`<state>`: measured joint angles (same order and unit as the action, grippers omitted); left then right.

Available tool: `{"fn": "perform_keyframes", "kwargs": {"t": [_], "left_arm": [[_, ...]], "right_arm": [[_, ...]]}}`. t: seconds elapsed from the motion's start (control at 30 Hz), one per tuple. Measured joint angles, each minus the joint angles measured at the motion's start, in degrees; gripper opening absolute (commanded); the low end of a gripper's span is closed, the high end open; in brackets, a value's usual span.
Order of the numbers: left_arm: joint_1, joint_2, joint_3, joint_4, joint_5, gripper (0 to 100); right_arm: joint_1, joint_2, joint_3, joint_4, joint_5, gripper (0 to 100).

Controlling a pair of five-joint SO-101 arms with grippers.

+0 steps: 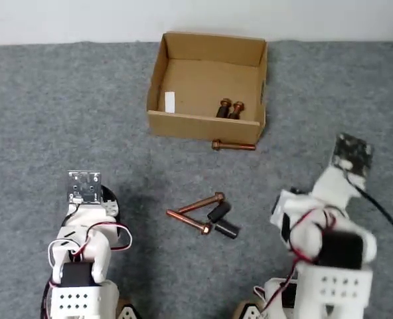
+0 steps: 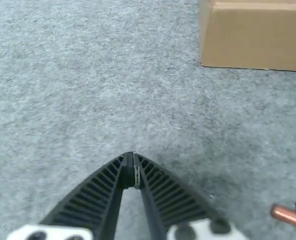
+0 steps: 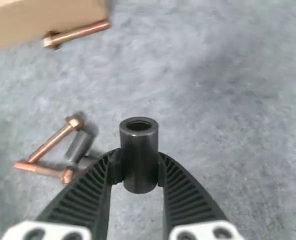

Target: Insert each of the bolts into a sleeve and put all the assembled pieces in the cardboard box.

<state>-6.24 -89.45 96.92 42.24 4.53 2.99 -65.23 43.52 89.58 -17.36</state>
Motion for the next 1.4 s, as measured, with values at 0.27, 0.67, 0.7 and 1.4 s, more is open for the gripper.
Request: {"fn": "perform_keyframes", "kwargs": {"t": [0.27,0.67,0.7,1.4], "left_arm": [[1.0,0.0,-0.8,2.0,0.0,0],[11.7,10.6,-25.4,18.6,-0.2,0],[12.7,13.5,-26.9,18.6,0.0,0],[32.7,71.6,-62.1,22.2,-21.5,12]], "right_arm": [[5.4,-15.1,13.6,0.0,0.0,0.8],[10.0,-37.6,21.8,-1.4,2.1,0.8],[10.0,-38.0,21.8,-1.4,2.1,0.8],[10.0,-38.5,22.5,-1.4,2.2,0.8]]}}
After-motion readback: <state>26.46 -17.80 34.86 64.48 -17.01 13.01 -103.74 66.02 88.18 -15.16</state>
